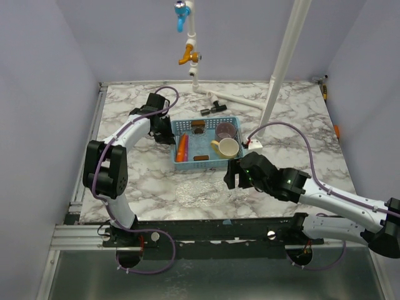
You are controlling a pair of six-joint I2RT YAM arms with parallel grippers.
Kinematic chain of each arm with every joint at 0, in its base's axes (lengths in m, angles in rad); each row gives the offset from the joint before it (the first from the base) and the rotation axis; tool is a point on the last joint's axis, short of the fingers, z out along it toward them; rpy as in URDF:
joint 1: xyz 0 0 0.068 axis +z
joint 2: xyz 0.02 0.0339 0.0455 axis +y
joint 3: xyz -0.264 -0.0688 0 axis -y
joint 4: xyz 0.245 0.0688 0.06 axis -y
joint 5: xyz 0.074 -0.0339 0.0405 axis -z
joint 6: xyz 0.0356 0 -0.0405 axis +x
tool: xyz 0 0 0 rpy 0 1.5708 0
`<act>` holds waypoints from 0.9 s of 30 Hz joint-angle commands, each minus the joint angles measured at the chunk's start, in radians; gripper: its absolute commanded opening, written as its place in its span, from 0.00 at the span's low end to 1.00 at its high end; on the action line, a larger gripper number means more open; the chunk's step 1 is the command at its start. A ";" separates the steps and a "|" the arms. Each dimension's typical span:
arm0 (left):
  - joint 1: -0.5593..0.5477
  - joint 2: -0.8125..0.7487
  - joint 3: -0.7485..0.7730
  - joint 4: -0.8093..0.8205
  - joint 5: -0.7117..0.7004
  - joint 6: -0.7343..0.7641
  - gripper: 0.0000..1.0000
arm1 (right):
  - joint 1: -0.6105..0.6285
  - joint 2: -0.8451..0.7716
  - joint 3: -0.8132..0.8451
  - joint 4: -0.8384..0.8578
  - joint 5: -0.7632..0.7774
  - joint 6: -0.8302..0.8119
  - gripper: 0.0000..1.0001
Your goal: Prepare toiletry sets of a toothbrush and toothpaste on the tray
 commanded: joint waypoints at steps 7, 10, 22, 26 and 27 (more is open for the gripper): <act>-0.012 -0.013 0.058 0.054 0.060 -0.014 0.39 | 0.006 0.083 0.113 -0.051 0.058 0.007 0.82; -0.012 -0.032 0.074 0.037 0.041 0.002 0.47 | 0.005 0.118 0.152 -0.058 0.057 -0.016 0.82; -0.012 -0.186 0.085 -0.035 -0.095 0.036 0.58 | 0.002 0.319 0.358 -0.100 0.129 -0.177 0.80; -0.012 -0.291 0.033 -0.033 -0.112 0.055 0.63 | -0.029 0.376 0.387 -0.084 0.123 -0.232 0.75; -0.012 -0.317 0.016 -0.030 -0.112 0.059 0.64 | -0.038 0.387 0.392 -0.075 0.113 -0.245 0.73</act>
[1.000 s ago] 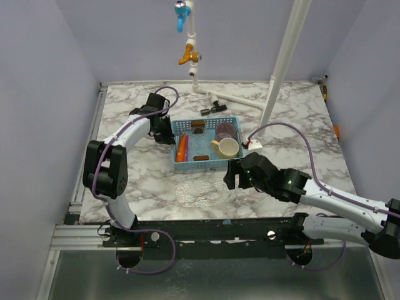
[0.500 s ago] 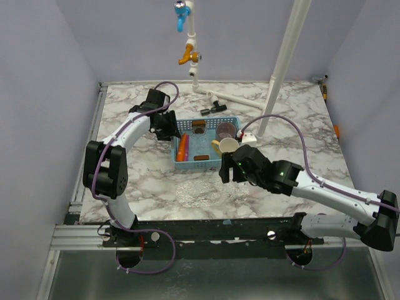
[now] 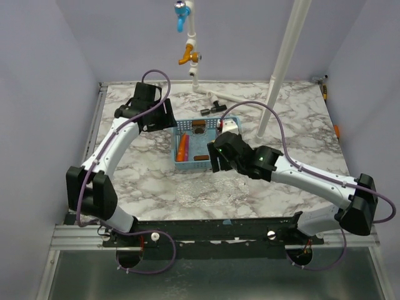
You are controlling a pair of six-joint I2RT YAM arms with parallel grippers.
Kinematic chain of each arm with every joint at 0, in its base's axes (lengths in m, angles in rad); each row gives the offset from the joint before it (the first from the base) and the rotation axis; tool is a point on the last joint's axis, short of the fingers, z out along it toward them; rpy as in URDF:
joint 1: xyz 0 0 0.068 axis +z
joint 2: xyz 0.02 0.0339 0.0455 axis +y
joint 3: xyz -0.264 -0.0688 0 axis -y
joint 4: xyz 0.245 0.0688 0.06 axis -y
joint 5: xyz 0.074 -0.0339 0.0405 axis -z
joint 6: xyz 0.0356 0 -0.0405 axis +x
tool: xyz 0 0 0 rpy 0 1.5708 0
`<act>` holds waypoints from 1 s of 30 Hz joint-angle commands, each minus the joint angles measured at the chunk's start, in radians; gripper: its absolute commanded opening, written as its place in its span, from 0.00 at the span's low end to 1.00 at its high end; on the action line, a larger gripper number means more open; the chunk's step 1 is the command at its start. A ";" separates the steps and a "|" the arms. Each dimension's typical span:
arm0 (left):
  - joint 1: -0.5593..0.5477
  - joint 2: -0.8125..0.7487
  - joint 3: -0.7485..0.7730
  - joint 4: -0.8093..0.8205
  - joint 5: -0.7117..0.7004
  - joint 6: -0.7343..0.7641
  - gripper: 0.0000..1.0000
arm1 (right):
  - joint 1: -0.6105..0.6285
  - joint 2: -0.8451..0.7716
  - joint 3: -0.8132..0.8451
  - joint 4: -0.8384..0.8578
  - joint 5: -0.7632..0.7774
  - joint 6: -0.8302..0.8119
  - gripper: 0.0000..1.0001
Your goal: Prepare toiletry sets of a toothbrush and toothpaste on the tray
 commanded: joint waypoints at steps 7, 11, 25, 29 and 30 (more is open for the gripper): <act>-0.005 -0.373 -0.244 0.077 0.025 0.049 0.75 | -0.113 0.137 0.078 0.018 -0.038 -0.162 0.67; -0.005 -0.494 -0.328 0.098 0.052 0.067 0.82 | -0.146 0.188 0.111 0.030 -0.074 -0.201 0.64; -0.005 -0.724 -0.540 0.203 0.084 0.106 0.99 | -0.208 0.327 0.154 0.057 -0.148 -0.221 0.51; -0.006 -0.727 -0.540 0.189 0.082 0.106 0.99 | -0.209 0.352 0.159 0.065 -0.152 -0.216 0.44; -0.006 -0.729 -0.541 0.189 0.084 0.106 0.99 | -0.208 0.359 0.160 0.066 -0.151 -0.215 0.43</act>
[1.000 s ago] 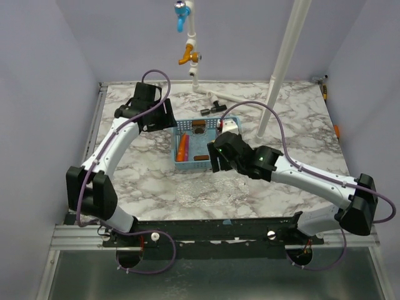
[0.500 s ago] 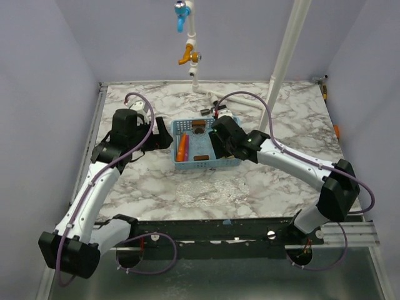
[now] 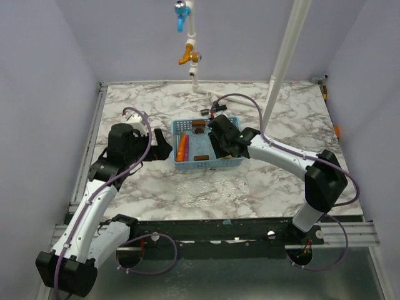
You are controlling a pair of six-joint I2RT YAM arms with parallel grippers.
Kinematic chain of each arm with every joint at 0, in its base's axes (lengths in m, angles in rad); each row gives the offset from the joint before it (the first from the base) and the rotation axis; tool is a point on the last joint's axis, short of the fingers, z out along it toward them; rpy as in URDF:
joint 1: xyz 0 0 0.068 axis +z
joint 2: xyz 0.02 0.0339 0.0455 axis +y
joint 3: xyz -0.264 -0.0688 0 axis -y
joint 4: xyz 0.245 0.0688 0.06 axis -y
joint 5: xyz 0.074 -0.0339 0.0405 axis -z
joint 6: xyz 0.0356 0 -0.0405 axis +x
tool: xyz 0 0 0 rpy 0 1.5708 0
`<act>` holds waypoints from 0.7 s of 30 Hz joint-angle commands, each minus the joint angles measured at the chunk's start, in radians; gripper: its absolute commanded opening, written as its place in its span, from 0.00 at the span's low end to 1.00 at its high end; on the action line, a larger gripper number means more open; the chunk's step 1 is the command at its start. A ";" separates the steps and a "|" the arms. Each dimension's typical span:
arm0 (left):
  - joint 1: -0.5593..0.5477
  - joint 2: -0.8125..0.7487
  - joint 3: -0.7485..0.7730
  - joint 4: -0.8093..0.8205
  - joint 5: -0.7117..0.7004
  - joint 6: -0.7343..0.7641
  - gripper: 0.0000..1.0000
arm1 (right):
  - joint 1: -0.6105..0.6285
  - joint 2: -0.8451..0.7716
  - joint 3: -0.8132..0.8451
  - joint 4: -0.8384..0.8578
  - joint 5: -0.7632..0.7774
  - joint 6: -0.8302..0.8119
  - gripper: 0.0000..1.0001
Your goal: Prepare toiletry sets of a toothbrush and toothpaste on the tray
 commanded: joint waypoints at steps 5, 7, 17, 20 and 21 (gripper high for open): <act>-0.007 -0.028 -0.009 0.023 0.023 0.010 0.99 | -0.001 0.064 0.038 0.023 -0.004 -0.011 0.39; -0.010 -0.030 -0.009 0.020 0.017 0.010 0.99 | -0.001 0.075 0.044 0.020 0.007 -0.015 0.34; -0.015 -0.039 -0.008 0.016 -0.002 0.013 0.99 | 0.000 0.097 0.077 0.004 0.033 -0.040 0.01; -0.015 -0.039 -0.005 0.012 -0.009 0.015 0.99 | -0.001 0.085 0.086 0.000 0.040 -0.060 0.00; -0.015 -0.041 -0.006 0.012 -0.011 0.015 0.99 | -0.001 0.079 0.094 -0.006 0.040 -0.069 0.00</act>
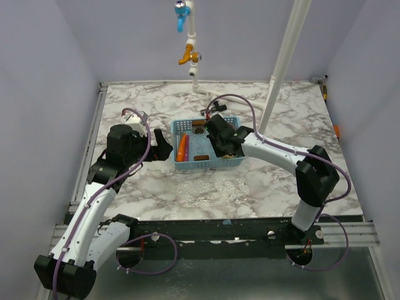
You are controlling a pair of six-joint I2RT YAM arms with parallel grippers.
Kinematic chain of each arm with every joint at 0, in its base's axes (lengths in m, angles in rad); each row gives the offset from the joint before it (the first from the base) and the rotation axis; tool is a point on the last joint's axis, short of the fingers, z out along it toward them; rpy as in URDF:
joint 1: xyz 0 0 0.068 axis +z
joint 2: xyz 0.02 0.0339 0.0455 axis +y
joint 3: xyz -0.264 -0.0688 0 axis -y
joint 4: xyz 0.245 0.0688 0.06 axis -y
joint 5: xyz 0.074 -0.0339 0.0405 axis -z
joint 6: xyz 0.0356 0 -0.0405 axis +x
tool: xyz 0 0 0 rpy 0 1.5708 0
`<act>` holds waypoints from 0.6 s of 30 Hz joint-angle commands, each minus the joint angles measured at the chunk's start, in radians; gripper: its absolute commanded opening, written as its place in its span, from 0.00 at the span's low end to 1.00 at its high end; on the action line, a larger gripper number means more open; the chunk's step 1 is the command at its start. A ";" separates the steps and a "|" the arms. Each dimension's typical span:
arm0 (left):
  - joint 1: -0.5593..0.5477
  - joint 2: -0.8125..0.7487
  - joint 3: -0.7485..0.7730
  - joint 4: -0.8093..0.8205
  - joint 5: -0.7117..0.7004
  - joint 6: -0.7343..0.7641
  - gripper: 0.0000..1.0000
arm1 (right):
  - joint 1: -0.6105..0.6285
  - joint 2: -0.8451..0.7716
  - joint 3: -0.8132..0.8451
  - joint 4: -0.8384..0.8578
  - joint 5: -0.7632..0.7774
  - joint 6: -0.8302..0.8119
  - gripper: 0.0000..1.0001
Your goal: Prepare toiletry sets of a toothbrush and toothpaste on the tray
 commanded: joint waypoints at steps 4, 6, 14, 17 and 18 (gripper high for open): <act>-0.004 -0.018 -0.006 0.006 -0.017 0.015 0.99 | 0.000 -0.038 0.085 -0.040 0.051 -0.091 0.00; -0.005 -0.018 -0.006 0.006 -0.018 0.014 0.99 | 0.000 -0.060 0.103 -0.061 0.057 -0.117 0.00; -0.004 -0.035 -0.004 0.003 -0.061 0.008 0.99 | 0.017 -0.166 0.128 -0.119 -0.048 -0.220 0.00; -0.005 -0.047 -0.004 0.001 -0.107 -0.001 0.99 | 0.048 -0.206 0.135 -0.124 -0.112 -0.264 0.01; -0.006 -0.050 -0.003 -0.003 -0.121 -0.003 0.99 | 0.063 -0.217 0.138 -0.126 -0.131 -0.280 0.01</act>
